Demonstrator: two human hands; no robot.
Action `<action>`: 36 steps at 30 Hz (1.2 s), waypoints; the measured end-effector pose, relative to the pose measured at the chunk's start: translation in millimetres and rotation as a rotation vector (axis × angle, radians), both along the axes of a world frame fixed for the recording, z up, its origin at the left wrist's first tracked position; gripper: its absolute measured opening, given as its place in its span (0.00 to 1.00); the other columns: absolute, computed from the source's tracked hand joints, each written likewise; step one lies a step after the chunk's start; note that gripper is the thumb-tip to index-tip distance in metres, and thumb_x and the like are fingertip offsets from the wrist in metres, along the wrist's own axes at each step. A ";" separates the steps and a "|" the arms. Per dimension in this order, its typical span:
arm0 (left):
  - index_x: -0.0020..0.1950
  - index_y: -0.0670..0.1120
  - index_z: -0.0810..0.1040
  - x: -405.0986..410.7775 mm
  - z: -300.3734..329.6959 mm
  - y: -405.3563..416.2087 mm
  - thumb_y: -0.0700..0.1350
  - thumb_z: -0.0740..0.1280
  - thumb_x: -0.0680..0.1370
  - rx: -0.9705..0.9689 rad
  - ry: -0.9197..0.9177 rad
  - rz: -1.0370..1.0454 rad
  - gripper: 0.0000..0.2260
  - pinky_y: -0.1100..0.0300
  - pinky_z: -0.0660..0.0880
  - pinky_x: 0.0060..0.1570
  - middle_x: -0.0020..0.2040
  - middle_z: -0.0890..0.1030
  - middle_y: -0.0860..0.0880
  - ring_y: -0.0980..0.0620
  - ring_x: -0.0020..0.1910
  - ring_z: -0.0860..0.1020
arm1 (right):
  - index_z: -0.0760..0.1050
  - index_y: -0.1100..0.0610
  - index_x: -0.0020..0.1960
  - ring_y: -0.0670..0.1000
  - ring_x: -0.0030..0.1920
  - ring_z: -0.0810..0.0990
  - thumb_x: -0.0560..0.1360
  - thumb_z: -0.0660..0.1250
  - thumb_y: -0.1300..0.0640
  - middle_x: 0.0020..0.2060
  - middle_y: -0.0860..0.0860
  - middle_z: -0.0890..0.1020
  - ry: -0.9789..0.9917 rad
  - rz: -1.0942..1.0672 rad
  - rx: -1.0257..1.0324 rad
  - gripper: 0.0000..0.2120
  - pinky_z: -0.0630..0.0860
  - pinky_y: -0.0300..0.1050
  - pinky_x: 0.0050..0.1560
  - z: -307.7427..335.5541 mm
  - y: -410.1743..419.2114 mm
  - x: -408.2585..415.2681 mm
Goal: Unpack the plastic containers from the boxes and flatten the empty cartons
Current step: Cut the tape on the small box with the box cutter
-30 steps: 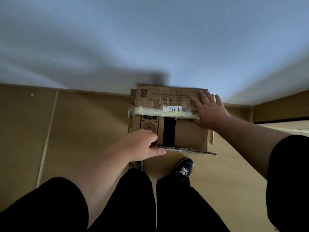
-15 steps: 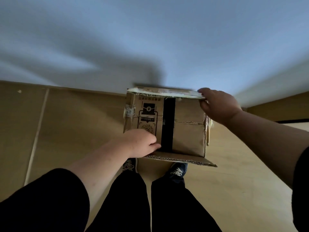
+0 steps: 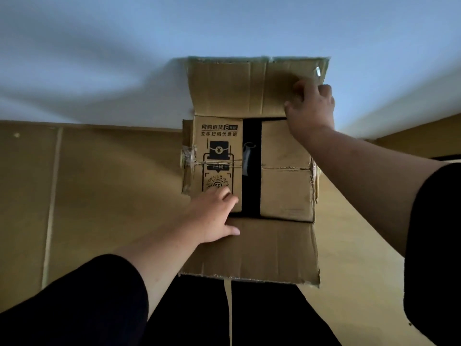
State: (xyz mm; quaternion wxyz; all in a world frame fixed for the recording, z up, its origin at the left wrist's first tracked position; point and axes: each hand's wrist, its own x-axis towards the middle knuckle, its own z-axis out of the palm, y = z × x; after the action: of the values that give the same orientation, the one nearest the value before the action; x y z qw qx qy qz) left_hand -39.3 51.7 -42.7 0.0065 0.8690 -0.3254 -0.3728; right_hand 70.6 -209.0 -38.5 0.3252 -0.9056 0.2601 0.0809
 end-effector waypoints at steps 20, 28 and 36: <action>0.44 0.48 0.83 35.7 24.1 1.7 0.55 0.65 0.77 -0.356 -0.383 -0.219 0.12 0.35 0.53 0.73 0.51 0.80 0.50 0.42 0.66 0.70 | 0.43 0.46 0.80 0.56 0.79 0.37 0.67 0.68 0.36 0.80 0.51 0.40 0.350 0.312 -0.200 0.50 0.53 0.74 0.71 -17.0 40.1 -52.1; 0.49 0.46 0.83 53.8 59.7 47.3 0.41 0.68 0.73 -0.278 -0.626 0.031 0.07 0.45 0.67 0.60 0.47 0.81 0.47 0.42 0.53 0.74 | 0.60 0.44 0.75 0.51 0.62 0.75 0.74 0.68 0.51 0.67 0.48 0.73 0.101 0.099 0.165 0.32 0.76 0.49 0.54 41.6 0.7 -80.6; 0.65 0.50 0.77 83.0 59.7 71.4 0.42 0.69 0.73 0.225 -0.530 0.235 0.20 0.48 0.68 0.57 0.60 0.77 0.46 0.43 0.57 0.68 | 0.70 0.47 0.70 0.53 0.51 0.79 0.80 0.61 0.54 0.54 0.51 0.81 0.047 -0.146 0.031 0.18 0.72 0.45 0.46 47.5 -63.5 -113.6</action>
State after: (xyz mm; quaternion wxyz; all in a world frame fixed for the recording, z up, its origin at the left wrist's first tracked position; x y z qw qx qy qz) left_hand 43.7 123.0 17.0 -0.1319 0.9628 -0.1696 -0.1637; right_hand -43.0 -272.5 8.9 0.3379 -0.8769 0.3318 0.0821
